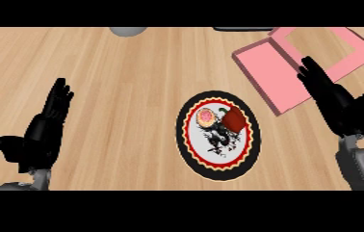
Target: Pick the cupcake from the plate and place it in the cardboard box
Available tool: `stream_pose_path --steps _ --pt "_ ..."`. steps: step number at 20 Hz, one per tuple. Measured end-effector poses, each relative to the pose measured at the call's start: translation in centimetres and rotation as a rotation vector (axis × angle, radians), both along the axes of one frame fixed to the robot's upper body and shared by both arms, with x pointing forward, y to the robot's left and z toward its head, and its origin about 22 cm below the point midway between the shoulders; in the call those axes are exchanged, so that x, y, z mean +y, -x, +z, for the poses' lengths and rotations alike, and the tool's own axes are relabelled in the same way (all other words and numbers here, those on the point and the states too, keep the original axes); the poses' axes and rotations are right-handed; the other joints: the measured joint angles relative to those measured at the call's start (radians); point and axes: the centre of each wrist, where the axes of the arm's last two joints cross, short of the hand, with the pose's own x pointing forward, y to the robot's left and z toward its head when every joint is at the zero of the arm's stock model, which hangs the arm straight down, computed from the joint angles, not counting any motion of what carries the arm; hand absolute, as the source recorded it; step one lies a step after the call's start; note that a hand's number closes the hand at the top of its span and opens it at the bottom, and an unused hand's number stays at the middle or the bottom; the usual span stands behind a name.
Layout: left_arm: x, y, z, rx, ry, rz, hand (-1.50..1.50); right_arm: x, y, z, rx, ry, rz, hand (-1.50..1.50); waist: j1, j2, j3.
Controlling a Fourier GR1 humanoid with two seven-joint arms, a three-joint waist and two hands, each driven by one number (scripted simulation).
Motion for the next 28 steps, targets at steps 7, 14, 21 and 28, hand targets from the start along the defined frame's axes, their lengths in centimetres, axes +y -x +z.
stream_pose_path --steps 7,14,21,28 --pt "-1.4 -2.0 2.4 -0.107 -0.148 -0.245 0.0 2.8 -3.6 9.9 -0.359 0.051 0.275 -1.5 0.017 0.022 -0.006" --pt "-2.0 -3.7 3.2 -0.121 -0.201 -0.408 0.0 2.3 -5.6 10.2 -0.544 0.271 0.478 -1.5 0.027 0.033 -0.005" --pt "-1.6 -4.6 3.2 -0.125 -0.218 -0.445 0.0 4.2 -7.0 9.9 -0.665 0.524 0.682 -1.5 0.031 0.031 -0.006" --pt "-1.5 -4.9 2.9 -0.114 -0.216 -0.439 0.0 8.3 -6.3 11.7 -0.603 0.871 0.877 -1.5 0.017 0.022 -0.008"
